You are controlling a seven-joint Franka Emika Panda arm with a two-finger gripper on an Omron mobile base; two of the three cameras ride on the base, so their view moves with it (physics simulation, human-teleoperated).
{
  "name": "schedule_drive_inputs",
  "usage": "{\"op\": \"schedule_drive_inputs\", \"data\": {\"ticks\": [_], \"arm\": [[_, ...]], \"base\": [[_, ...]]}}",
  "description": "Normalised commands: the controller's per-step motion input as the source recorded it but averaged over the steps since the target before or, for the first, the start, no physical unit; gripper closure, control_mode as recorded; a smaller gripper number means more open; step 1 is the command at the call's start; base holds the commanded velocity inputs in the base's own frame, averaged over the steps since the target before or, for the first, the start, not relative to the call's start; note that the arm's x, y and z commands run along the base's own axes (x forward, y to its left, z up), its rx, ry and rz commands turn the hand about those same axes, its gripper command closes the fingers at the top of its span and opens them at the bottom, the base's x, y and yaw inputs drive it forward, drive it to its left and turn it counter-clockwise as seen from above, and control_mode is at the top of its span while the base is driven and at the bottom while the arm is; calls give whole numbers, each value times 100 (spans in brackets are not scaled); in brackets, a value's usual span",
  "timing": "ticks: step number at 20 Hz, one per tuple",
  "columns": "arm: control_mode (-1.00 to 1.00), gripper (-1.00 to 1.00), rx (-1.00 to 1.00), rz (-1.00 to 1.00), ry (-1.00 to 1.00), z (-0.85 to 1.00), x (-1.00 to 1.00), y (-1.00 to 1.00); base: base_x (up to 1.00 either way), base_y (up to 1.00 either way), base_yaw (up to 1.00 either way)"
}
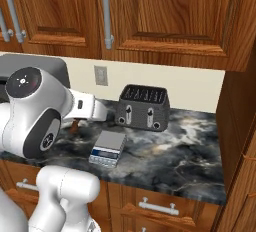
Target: Take the chicken drumstick from the fridge and place it on the digital scale on the counter by the fridge. Wait a few seconds for a reading, then move it to the plate on the dining counter.
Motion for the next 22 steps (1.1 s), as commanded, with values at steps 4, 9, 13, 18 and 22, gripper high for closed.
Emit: {"op": "schedule_drive_inputs", "data": {"ticks": [4,9,13,18,22], "arm": [[-100,100,0,2,42,-19,53,8],[-100,100,-1,7,62,-45,56,3],[-100,100,6,3,18,-100,22,0],[-100,100,9,2,-1,-100,28,0],[-100,100,4,0,-4,-98,58,0]], "base": [[0,0,0],[0,0,0],[0,0,0],[0,0,0],[0,0,0]]}}
